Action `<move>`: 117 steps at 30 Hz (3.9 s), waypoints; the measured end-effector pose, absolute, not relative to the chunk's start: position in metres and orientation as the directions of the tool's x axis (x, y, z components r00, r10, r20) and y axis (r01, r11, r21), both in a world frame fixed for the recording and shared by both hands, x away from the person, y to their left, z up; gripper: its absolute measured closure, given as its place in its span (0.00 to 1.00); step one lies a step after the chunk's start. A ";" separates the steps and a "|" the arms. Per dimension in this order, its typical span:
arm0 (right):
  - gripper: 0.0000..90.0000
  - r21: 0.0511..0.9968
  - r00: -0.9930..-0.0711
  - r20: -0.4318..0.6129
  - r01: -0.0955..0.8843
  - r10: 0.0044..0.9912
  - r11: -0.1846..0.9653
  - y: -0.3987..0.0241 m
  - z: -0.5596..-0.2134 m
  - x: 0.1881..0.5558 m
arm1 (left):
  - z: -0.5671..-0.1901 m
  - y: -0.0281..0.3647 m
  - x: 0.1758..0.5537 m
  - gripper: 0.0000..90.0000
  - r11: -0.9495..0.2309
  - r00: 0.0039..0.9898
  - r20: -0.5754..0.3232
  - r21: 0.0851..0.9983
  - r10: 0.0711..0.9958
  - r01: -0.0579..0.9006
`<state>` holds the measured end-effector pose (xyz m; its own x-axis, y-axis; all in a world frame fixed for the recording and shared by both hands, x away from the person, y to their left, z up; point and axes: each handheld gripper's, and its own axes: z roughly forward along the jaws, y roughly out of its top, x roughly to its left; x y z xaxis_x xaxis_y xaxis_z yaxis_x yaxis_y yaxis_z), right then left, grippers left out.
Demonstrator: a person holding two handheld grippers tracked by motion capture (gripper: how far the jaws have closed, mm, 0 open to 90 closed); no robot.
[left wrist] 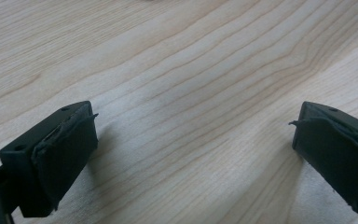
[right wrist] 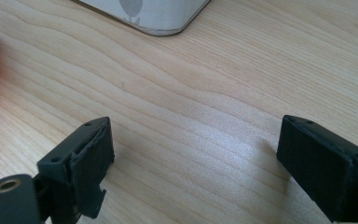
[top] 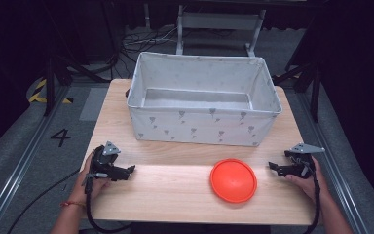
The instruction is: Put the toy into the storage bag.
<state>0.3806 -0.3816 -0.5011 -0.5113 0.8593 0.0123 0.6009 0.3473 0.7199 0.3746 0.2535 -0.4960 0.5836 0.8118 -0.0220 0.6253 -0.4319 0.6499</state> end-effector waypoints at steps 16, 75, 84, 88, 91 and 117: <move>0.20 0.721 -0.527 0.113 0.627 0.842 0.296 -0.370 -0.481 0.375 | -0.496 0.259 0.373 0.01 -0.460 0.617 -0.014 0.653 0.787 0.602; 0.65 0.680 -0.776 0.137 0.526 0.615 0.512 -0.275 -0.483 0.358 | -0.496 0.263 0.372 0.00 -0.471 0.640 -0.030 0.651 0.768 0.596; 0.86 0.725 -0.792 0.170 0.503 0.586 0.470 -0.275 -0.462 0.361 | -0.496 0.263 0.372 0.00 -0.472 0.641 -0.029 0.651 0.767 0.594; 0.89 0.736 -0.813 0.162 0.477 0.560 0.479 -0.269 -0.449 0.359 | -0.496 0.263 0.372 0.01 -0.472 0.641 -0.028 0.652 0.767 0.593; 0.91 0.745 -0.835 0.137 0.442 0.534 0.500 -0.263 -0.437 0.356 | -0.496 0.263 0.372 0.01 -0.474 0.641 -0.024 0.652 0.767 0.592; 0.92 0.717 -0.868 -0.133 0.248 0.478 0.652 -0.249 -0.363 0.346 | -0.496 0.263 0.372 0.01 -0.475 0.641 -0.022 0.650 0.768 0.592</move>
<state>0.3461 -0.2486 -0.3627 -0.8684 0.4776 -0.1335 0.2483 0.6518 0.7166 0.3721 0.2629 -0.4959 0.6406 0.7676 -0.0224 0.5923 -0.4754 0.6505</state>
